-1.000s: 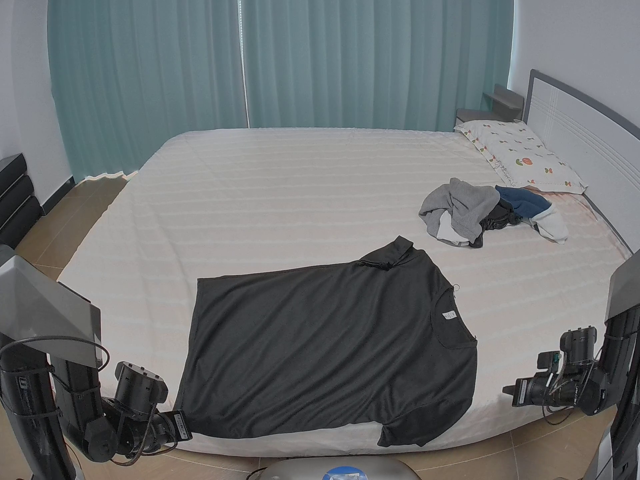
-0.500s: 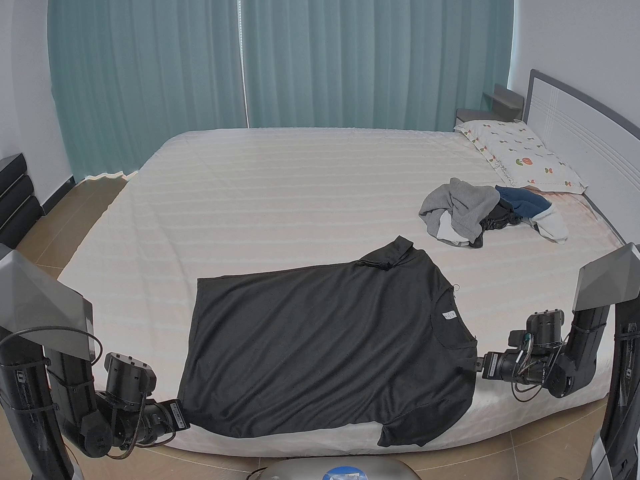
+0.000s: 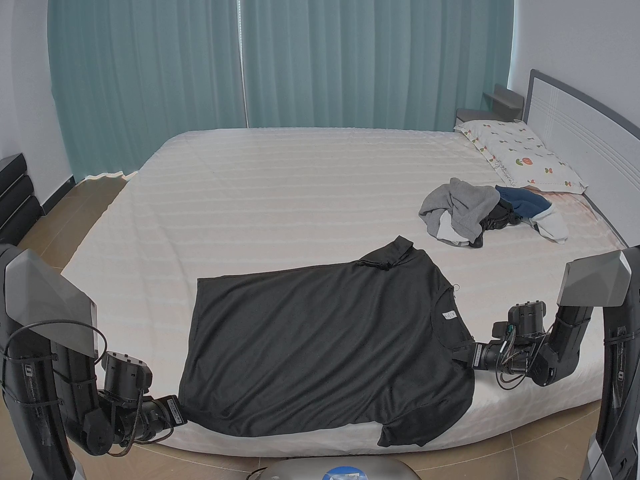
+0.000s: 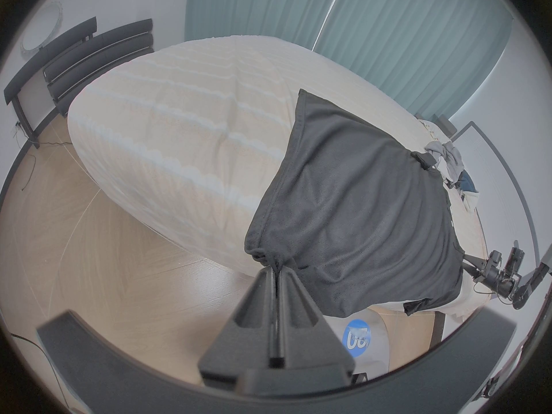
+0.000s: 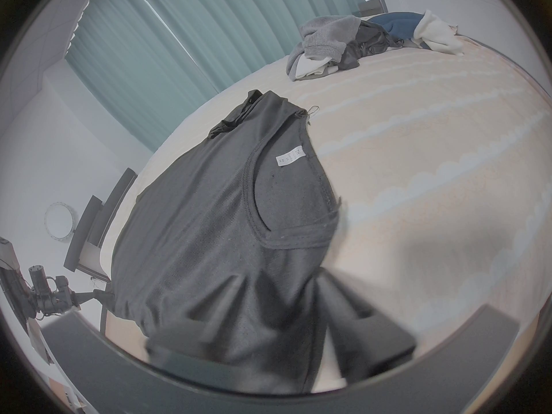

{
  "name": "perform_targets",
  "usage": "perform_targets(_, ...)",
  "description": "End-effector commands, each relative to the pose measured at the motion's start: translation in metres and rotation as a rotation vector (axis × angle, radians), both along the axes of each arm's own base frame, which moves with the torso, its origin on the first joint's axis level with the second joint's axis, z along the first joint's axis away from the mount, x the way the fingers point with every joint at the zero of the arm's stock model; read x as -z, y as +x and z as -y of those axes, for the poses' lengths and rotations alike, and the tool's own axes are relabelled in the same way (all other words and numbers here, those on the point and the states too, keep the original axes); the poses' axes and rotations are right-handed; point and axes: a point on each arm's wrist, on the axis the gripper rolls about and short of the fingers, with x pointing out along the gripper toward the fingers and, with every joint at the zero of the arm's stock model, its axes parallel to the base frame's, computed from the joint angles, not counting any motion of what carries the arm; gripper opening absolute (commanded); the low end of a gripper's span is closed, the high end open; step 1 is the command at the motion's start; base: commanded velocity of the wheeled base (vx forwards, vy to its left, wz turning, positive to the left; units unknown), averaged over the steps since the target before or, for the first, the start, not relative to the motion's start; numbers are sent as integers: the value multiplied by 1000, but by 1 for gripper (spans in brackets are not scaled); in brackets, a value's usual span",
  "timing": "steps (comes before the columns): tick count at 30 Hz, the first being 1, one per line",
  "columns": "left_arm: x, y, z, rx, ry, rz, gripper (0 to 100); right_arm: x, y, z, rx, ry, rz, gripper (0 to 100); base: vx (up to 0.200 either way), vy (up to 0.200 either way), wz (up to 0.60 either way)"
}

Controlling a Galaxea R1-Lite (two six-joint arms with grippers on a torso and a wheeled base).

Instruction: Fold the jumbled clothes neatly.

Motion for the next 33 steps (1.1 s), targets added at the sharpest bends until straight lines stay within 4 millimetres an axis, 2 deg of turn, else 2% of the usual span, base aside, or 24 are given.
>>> perform_targets(1, 2, -4, -1, -2, 4, -23, 0, 2, 4, -2, -5, 0, 4, 0, 0, 0, 0)
perform_targets(6, -3, -3, -1, -5, -3, 4, 0, -11, 30, 7, 25, 11, 110, 0, 0, 0, 0)
perform_targets(11, -1, -3, -1, -4, -1, 0, 0, -22, 54, 2, 56, 42, 185, 0, 0, 0, 0)
perform_targets(20, -1, -1, 0, -5, -3, 4, 0, -10, 83, -2, 90, 28, 267, 0, 0, 0, 0)
perform_targets(26, -1, -1, 0, -3, -3, 3, 0, 9, 82, -1, 102, 12, 264, 0, 0, 0, 0)
perform_targets(27, -1, -1, 0, -3, -3, 3, 0, 8, 83, -1, 104, 18, 265, 100, 0, 0, 0)
perform_targets(30, 0, -1, 0, -2, -2, 1, 0, 3, 80, 3, 118, 28, 265, 100, 0, 0, 0)
perform_targets(33, -1, -1, 0, -3, -3, 3, 0, -20, 68, 11, 157, 76, 264, 100, 0, 0, 0)
